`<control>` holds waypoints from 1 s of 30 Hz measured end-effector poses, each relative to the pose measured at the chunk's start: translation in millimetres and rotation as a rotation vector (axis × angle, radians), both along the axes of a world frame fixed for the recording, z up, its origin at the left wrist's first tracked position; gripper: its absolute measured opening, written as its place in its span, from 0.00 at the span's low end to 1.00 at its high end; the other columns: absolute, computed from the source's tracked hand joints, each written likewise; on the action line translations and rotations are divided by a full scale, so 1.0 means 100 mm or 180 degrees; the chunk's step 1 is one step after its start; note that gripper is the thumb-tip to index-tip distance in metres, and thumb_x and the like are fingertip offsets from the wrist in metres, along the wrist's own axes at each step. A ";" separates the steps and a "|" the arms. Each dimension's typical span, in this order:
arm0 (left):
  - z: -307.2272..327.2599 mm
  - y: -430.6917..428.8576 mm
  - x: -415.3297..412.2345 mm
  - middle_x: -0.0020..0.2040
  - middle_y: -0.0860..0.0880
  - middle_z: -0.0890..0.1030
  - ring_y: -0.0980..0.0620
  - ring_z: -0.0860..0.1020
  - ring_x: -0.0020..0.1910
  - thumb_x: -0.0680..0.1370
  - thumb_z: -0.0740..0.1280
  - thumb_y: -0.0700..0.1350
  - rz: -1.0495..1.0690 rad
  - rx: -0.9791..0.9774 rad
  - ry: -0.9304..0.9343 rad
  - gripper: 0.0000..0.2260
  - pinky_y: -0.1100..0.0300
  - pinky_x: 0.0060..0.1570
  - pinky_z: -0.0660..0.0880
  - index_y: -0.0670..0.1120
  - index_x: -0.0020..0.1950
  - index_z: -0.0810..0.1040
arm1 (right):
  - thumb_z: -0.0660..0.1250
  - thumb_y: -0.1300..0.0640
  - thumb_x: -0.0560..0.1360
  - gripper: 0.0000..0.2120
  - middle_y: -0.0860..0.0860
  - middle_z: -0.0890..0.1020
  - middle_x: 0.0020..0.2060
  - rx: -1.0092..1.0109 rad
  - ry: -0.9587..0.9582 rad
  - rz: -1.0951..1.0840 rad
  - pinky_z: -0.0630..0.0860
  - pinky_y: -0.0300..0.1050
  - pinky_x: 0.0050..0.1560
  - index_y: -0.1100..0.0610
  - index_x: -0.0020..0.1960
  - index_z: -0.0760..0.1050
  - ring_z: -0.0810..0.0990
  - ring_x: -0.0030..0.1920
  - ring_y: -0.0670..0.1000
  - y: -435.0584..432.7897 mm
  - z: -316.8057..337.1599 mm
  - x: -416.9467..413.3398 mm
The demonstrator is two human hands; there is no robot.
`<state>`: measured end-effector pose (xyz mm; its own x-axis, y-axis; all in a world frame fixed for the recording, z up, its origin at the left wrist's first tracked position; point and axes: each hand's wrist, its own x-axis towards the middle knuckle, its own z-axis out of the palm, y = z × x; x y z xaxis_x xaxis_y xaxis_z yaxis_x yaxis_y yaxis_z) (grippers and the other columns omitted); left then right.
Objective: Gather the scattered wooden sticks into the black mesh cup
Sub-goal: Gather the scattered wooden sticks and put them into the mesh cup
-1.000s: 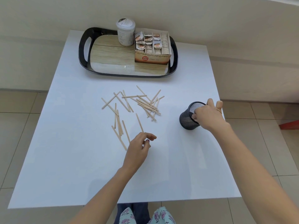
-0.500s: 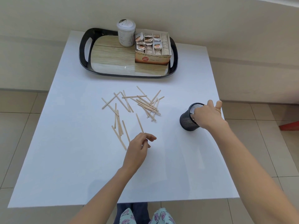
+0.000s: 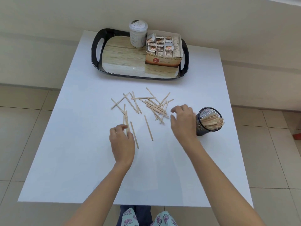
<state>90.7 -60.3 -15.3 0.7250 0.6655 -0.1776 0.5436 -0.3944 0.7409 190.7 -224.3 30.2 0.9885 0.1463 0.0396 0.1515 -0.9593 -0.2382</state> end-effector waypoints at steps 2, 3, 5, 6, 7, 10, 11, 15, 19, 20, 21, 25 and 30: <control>0.01 0.07 0.05 0.62 0.42 0.70 0.42 0.69 0.60 0.77 0.66 0.44 0.0088 0.0415 0.0545 0.16 0.52 0.55 0.69 0.42 0.63 0.72 | 0.65 0.58 0.77 0.13 0.57 0.75 0.56 0.0437 0.0368 -0.0202 0.69 0.47 0.54 0.60 0.61 0.74 0.72 0.58 0.57 0.12 -0.15 0.09; 0.02 0.10 0.07 0.63 0.41 0.69 0.40 0.68 0.61 0.77 0.66 0.45 0.0093 0.0481 0.0715 0.19 0.50 0.57 0.68 0.41 0.65 0.70 | 0.65 0.56 0.78 0.16 0.58 0.74 0.58 0.0553 0.0487 -0.0313 0.69 0.46 0.55 0.62 0.63 0.72 0.71 0.60 0.57 0.18 -0.22 0.13; 0.03 0.13 0.10 0.65 0.39 0.68 0.39 0.67 0.62 0.77 0.67 0.47 0.0098 0.0435 0.0827 0.23 0.49 0.59 0.68 0.39 0.68 0.67 | 0.67 0.51 0.77 0.22 0.59 0.72 0.59 0.0569 0.0647 -0.0514 0.69 0.45 0.57 0.64 0.64 0.70 0.70 0.61 0.57 0.27 -0.32 0.23; 0.03 0.14 0.12 0.65 0.39 0.67 0.39 0.67 0.62 0.77 0.67 0.47 0.0095 0.0399 0.0823 0.24 0.49 0.59 0.68 0.38 0.69 0.67 | 0.67 0.49 0.76 0.24 0.59 0.72 0.59 0.0488 0.0690 -0.0564 0.69 0.45 0.58 0.65 0.64 0.69 0.70 0.61 0.57 0.31 -0.36 0.28; 0.02 0.14 0.14 0.65 0.39 0.67 0.39 0.67 0.62 0.77 0.67 0.46 0.0080 0.0377 0.0803 0.24 0.49 0.60 0.68 0.38 0.69 0.67 | 0.67 0.46 0.76 0.26 0.59 0.72 0.58 0.0334 0.0680 -0.0550 0.69 0.46 0.58 0.66 0.63 0.69 0.70 0.59 0.57 0.35 -0.40 0.32; 0.00 0.14 0.18 0.65 0.40 0.67 0.40 0.68 0.61 0.77 0.65 0.45 -0.0016 0.0404 0.0710 0.22 0.50 0.59 0.68 0.39 0.68 0.68 | 0.67 0.39 0.73 0.32 0.58 0.72 0.56 -0.0101 0.0574 -0.0422 0.67 0.45 0.59 0.66 0.60 0.69 0.70 0.57 0.56 0.48 -0.48 0.43; 0.00 0.13 0.19 0.65 0.40 0.68 0.40 0.68 0.61 0.78 0.64 0.45 -0.0053 0.0441 0.0703 0.21 0.50 0.58 0.68 0.40 0.68 0.68 | 0.66 0.37 0.72 0.34 0.58 0.72 0.57 -0.0163 0.0584 -0.0410 0.66 0.44 0.59 0.65 0.61 0.69 0.69 0.57 0.55 0.52 -0.48 0.47; -0.02 0.12 0.22 0.64 0.42 0.68 0.41 0.68 0.60 0.78 0.63 0.45 -0.0174 0.0578 0.0702 0.18 0.50 0.56 0.68 0.42 0.67 0.70 | 0.68 0.41 0.73 0.31 0.57 0.71 0.58 -0.0098 0.0617 -0.0145 0.66 0.42 0.59 0.64 0.62 0.67 0.70 0.57 0.54 0.66 -0.48 0.57; -0.03 0.13 0.21 0.64 0.43 0.69 0.42 0.69 0.60 0.79 0.63 0.46 -0.0204 0.0597 0.0666 0.17 0.50 0.56 0.69 0.43 0.67 0.71 | 0.70 0.53 0.75 0.19 0.57 0.73 0.57 0.0206 0.0623 0.0069 0.70 0.43 0.54 0.63 0.60 0.70 0.71 0.57 0.55 0.72 -0.47 0.58; -0.03 0.13 0.20 0.64 0.43 0.69 0.42 0.69 0.60 0.79 0.62 0.46 -0.0207 0.0601 0.0661 0.17 0.50 0.56 0.69 0.43 0.67 0.71 | 0.69 0.55 0.76 0.16 0.56 0.73 0.56 0.0168 0.0618 0.0097 0.71 0.43 0.53 0.63 0.59 0.71 0.72 0.56 0.55 0.73 -0.47 0.57; -0.03 0.13 0.20 0.64 0.43 0.69 0.42 0.69 0.59 0.79 0.63 0.46 -0.0203 0.0595 0.0653 0.17 0.50 0.56 0.69 0.43 0.67 0.71 | 0.68 0.57 0.77 0.13 0.56 0.74 0.55 0.0136 0.0613 0.0107 0.71 0.44 0.51 0.63 0.58 0.72 0.73 0.55 0.55 0.74 -0.47 0.56; -0.04 0.14 0.18 0.64 0.43 0.69 0.41 0.69 0.60 0.79 0.62 0.45 -0.0172 0.0535 0.0622 0.16 0.50 0.56 0.69 0.43 0.66 0.71 | 0.61 0.67 0.77 0.07 0.57 0.77 0.51 -0.0128 0.0616 -0.0045 0.68 0.44 0.44 0.63 0.53 0.75 0.76 0.52 0.56 0.77 -0.49 0.49; -0.04 0.14 0.17 0.63 0.42 0.70 0.41 0.69 0.60 0.79 0.62 0.44 -0.0128 0.0433 0.0569 0.15 0.51 0.57 0.68 0.43 0.65 0.72 | 0.57 0.69 0.77 0.11 0.59 0.75 0.56 -0.0433 0.0802 -0.0177 0.73 0.45 0.50 0.64 0.58 0.70 0.75 0.56 0.57 0.76 -0.52 0.40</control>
<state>108.2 -46.7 -19.5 0.7164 0.6633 -0.2163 0.6434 -0.5080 0.5728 230.9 -148.7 -22.2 0.9713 0.0789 -0.2244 0.0503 -0.9902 -0.1302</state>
